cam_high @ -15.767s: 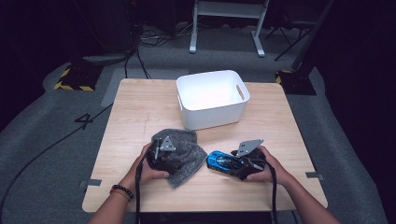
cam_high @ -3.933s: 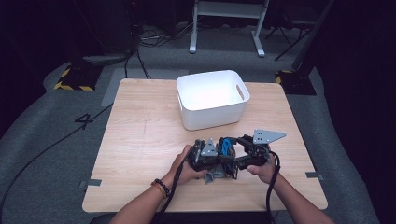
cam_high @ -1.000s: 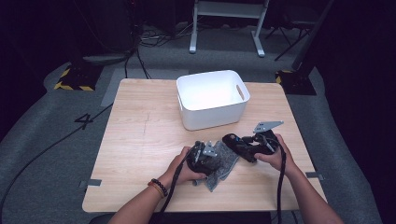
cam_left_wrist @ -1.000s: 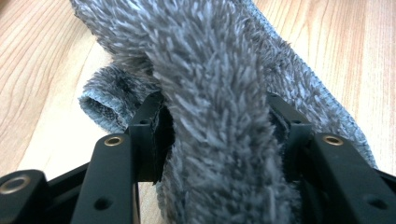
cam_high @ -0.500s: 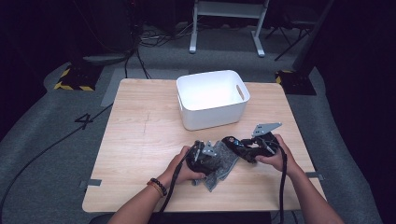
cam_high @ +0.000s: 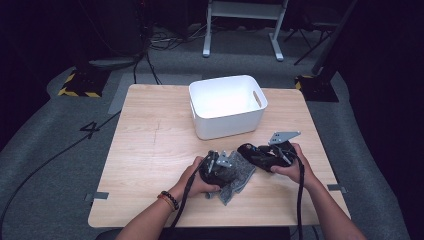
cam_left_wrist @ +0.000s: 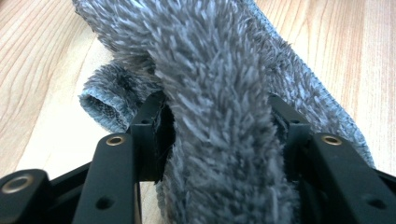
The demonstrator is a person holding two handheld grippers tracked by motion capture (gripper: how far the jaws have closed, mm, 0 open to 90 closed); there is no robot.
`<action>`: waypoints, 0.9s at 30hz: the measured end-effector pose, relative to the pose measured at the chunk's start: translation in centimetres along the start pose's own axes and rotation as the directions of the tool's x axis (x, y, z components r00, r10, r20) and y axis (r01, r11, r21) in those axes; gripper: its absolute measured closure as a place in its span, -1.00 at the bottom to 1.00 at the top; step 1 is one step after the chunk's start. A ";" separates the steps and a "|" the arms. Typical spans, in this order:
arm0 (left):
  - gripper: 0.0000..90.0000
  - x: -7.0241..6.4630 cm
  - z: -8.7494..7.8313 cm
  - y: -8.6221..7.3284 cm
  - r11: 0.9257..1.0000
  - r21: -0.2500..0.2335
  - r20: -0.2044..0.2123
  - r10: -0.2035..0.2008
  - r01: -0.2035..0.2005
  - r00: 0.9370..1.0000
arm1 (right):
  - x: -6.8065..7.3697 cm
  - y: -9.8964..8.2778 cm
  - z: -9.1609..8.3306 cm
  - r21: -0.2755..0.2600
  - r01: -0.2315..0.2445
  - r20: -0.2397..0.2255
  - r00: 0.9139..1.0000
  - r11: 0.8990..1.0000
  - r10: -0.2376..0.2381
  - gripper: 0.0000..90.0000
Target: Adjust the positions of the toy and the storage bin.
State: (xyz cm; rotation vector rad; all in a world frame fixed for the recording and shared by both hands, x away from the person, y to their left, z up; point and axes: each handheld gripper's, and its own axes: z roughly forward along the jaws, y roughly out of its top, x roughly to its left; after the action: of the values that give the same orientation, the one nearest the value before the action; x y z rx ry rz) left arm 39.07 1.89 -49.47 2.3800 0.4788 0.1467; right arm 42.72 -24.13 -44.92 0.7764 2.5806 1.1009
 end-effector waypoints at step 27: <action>0.66 1.8 -1.4 -0.6 1.000 0.017 -0.080 0.013 -0.012 0.997 | 1.3 -0.1 0.0 -0.015 0.142 0.009 0.990 0.990 -0.142 0.54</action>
State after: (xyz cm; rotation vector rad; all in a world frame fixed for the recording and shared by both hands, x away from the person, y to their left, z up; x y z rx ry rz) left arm 40.25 3.84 -48.90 2.4006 0.5048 0.2450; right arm 41.60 -23.42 -44.99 0.5823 2.5717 1.0714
